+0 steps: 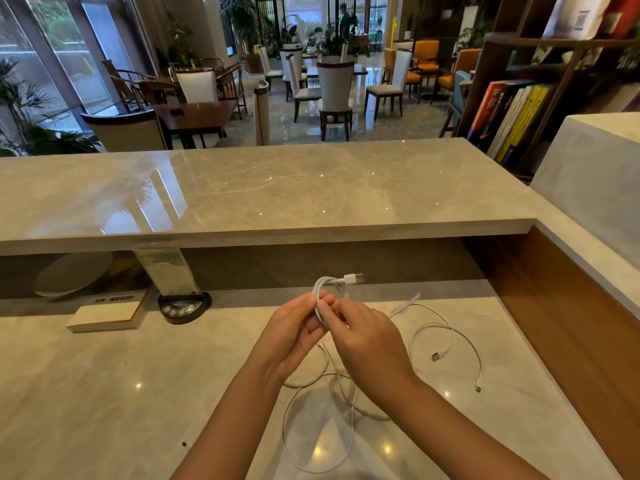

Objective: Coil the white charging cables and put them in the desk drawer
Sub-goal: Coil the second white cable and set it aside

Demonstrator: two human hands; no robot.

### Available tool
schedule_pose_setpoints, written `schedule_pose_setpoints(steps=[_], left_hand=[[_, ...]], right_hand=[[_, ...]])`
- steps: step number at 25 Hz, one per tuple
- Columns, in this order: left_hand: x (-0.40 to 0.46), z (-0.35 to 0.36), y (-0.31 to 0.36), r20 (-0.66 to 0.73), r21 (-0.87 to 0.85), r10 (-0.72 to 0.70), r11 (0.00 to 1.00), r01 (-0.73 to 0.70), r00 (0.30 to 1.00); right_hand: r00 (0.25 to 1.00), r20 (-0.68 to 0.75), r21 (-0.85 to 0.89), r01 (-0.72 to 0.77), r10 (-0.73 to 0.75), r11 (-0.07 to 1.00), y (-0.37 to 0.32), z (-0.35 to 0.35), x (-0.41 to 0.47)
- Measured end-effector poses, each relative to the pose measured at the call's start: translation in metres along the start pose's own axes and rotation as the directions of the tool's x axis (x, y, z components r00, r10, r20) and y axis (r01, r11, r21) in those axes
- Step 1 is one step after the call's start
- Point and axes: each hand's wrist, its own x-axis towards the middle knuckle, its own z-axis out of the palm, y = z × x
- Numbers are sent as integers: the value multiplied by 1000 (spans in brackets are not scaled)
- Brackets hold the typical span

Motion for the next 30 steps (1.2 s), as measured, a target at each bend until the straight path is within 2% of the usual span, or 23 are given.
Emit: schedule_pose_setpoints(steps=[3, 6, 8, 9, 10, 11, 12, 13, 15, 16, 17, 18, 19, 22, 24, 26, 30], left_hand=[[4, -3, 4, -19, -201, 49, 978, -52, 999], [8, -15, 14, -25, -310, 114, 944, -116, 993], [7, -19, 14, -5, -274, 127, 954, -123, 992], [6, -19, 12, 11, -265, 125, 957, -118, 992], [6, -18, 8, 30, -263, 121, 959, -109, 992], [6, -15, 4, 54, -263, 115, 960, -97, 992], [6, -12, 0, 80, -262, 107, 962, -82, 991], [6, -9, -4, 107, -258, 99, 964, -69, 989], [5, -5, -12, 152, -235, 85, 971, -47, 985], [4, -3, -17, 162, -226, 75, 973, -37, 984], [3, -2, -20, 162, -224, 66, 974, -28, 985], [3, -1, -23, 154, -227, 53, 974, -17, 987], [4, -1, -24, 142, -232, 42, 973, -8, 989], [5, -2, -24, 140, -236, 14, 972, 20, 990], [6, -5, -25, 203, -242, -4, 969, 54, 979], [8, -9, -26, 272, -285, -8, 954, 89, 962], [7, -11, -21, 259, -394, -7, 912, 112, 966]], right_hand=[[1000, 2, 43, -16, 16, 999, 10, 2, -12], [985, 39, 92, -171, 168, 981, 32, 2, -32], [918, 208, 42, -352, 337, 935, 47, -4, -37], [839, 335, 36, -467, 430, 883, 53, -7, -37], [719, 476, 83, -610, 506, 788, 59, -10, -36], [587, 584, 190, -770, 561, 609, 63, -13, -35], [477, 632, 300, -877, 611, 375, 67, -13, -34], [394, 615, 386, -906, 683, 175, 72, -10, -33], [210, 585, 506, -850, 783, -150, 82, -8, -28], [137, 615, 547, -784, 777, -294, 85, -7, -25], [104, 648, 573, -719, 754, -394, 87, -6, -23], [103, 670, 577, -696, 735, -428, 90, -6, -22], [121, 684, 559, -720, 719, -411, 91, -7, -21], [251, 687, 486, -857, 682, -174, 83, -7, -21], [373, 690, 484, -875, 620, -11, 73, -2, -21], [464, 701, 511, -857, 541, 73, 61, 3, -21], [535, 657, 632, -775, 531, -2, 49, 10, -25]])
